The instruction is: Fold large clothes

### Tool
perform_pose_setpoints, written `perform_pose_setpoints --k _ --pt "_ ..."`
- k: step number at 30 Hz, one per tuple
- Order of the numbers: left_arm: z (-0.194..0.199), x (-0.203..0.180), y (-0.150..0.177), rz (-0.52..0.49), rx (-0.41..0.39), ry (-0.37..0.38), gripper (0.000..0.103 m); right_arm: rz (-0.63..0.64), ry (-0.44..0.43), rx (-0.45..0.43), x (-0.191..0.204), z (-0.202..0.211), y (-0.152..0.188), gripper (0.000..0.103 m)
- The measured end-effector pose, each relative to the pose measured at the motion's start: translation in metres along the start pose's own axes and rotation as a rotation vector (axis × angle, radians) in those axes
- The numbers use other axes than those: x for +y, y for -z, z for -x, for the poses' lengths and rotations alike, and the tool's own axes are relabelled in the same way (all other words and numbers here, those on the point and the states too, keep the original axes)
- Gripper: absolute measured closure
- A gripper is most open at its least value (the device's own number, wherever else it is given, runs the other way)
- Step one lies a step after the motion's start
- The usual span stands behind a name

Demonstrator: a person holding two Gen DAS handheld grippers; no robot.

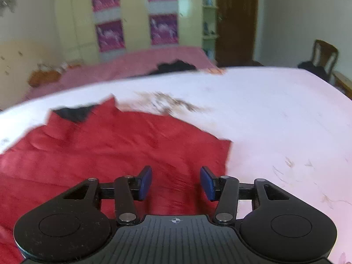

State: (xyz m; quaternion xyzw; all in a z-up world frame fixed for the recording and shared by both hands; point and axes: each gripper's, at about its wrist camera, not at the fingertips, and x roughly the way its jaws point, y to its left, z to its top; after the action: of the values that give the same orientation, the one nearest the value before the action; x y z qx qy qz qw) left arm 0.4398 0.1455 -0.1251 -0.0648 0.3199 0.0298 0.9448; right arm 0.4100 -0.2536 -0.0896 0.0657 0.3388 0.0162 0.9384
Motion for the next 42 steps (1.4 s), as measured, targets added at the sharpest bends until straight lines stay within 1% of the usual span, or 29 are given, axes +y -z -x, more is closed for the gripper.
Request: perform_pose_setpoints --k 1,3,4,6,7,9,11,14,16,17,19,21,24,28,30,31,32,34,36,37,38,39,40,42 --pt "0.004 -0.005 0.004 -0.020 0.002 0.015 0.064 0.019 -0.025 -0.002 0.007 0.002 0.002 0.054" --pt "0.007 -0.019 0.016 -0.056 0.025 0.059 0.064 0.070 -0.066 0.038 0.022 -0.003 0.012 0.054" --pt "0.006 -0.026 0.023 -0.077 0.042 0.062 0.064 0.092 -0.064 0.055 0.026 -0.007 0.017 0.054" --pt "-0.002 -0.031 0.038 -0.099 0.076 0.039 0.062 0.121 -0.028 0.082 0.029 -0.018 0.026 0.054" --pt "-0.006 -0.029 0.045 -0.092 0.096 0.024 0.061 0.132 -0.007 0.105 0.027 -0.024 0.029 0.055" --pt "-0.006 -0.024 0.051 -0.056 0.089 0.028 0.060 0.125 -0.007 0.137 0.019 -0.035 0.036 0.055" --pt "-0.003 -0.024 0.053 -0.066 0.088 0.015 0.060 0.134 -0.002 0.142 0.018 -0.037 0.037 0.056" --pt "0.000 -0.021 0.059 -0.063 0.078 0.012 0.060 0.077 -0.006 0.135 0.009 -0.036 0.038 0.056" --pt "-0.002 -0.025 0.060 -0.097 0.075 0.002 0.060 0.108 -0.009 0.128 0.010 -0.041 0.044 0.056" --pt "-0.004 -0.027 0.060 -0.103 0.078 -0.003 0.060 0.132 0.002 0.141 0.014 -0.042 0.041 0.056" --pt "-0.004 -0.024 0.057 -0.075 0.093 0.000 0.060 0.125 -0.004 0.163 0.013 -0.043 0.037 0.056" --pt "-0.004 -0.024 0.055 -0.064 0.108 -0.005 0.060 0.143 -0.013 0.163 0.012 -0.042 0.040 0.056" --pt "-0.005 -0.029 0.052 -0.068 0.131 -0.032 0.060 0.181 -0.010 0.155 0.017 -0.046 0.042 0.056" --pt "-0.006 -0.038 0.044 -0.061 0.175 -0.088 0.060 0.210 -0.019 0.212 0.020 -0.050 0.031 0.055" --pt "-0.003 -0.045 0.040 -0.064 0.187 -0.122 0.058 0.213 -0.034 0.232 0.019 -0.046 0.023 0.055" --pt "0.001 -0.048 0.039 -0.065 0.186 -0.134 0.053 0.208 -0.046 0.225 0.018 -0.042 0.020 0.055" --pt "0.005 -0.051 0.038 -0.064 0.180 -0.143 0.045 0.200 -0.062 0.209 0.017 -0.035 0.018 0.055" --pt "0.020 -0.058 0.038 -0.063 0.151 -0.147 0.039 0.193 -0.090 0.185 0.014 -0.022 0.017 0.055" --pt "0.034 -0.067 0.038 -0.074 0.137 -0.140 0.036 0.197 -0.116 0.170 0.013 -0.009 0.019 0.054" --pt "0.040 -0.071 0.038 -0.078 0.137 -0.133 0.033 0.200 -0.125 0.166 0.013 -0.004 0.019 0.050" --pt "0.046 -0.074 0.039 -0.080 0.133 -0.125 0.032 0.199 -0.133 0.161 0.013 0.003 0.021 0.036" --pt "0.052 -0.077 0.040 -0.082 0.129 -0.117 0.031 0.199 -0.144 0.148 0.013 0.011 0.024 0.030" --pt "0.059 -0.080 0.042 -0.086 0.126 -0.111 0.029 0.200 -0.153 0.133 0.013 0.020 0.027 0.028" --pt "0.070 -0.084 0.044 -0.092 0.122 -0.095 0.028 0.205 -0.164 0.121 0.016 0.037 0.034 0.028"
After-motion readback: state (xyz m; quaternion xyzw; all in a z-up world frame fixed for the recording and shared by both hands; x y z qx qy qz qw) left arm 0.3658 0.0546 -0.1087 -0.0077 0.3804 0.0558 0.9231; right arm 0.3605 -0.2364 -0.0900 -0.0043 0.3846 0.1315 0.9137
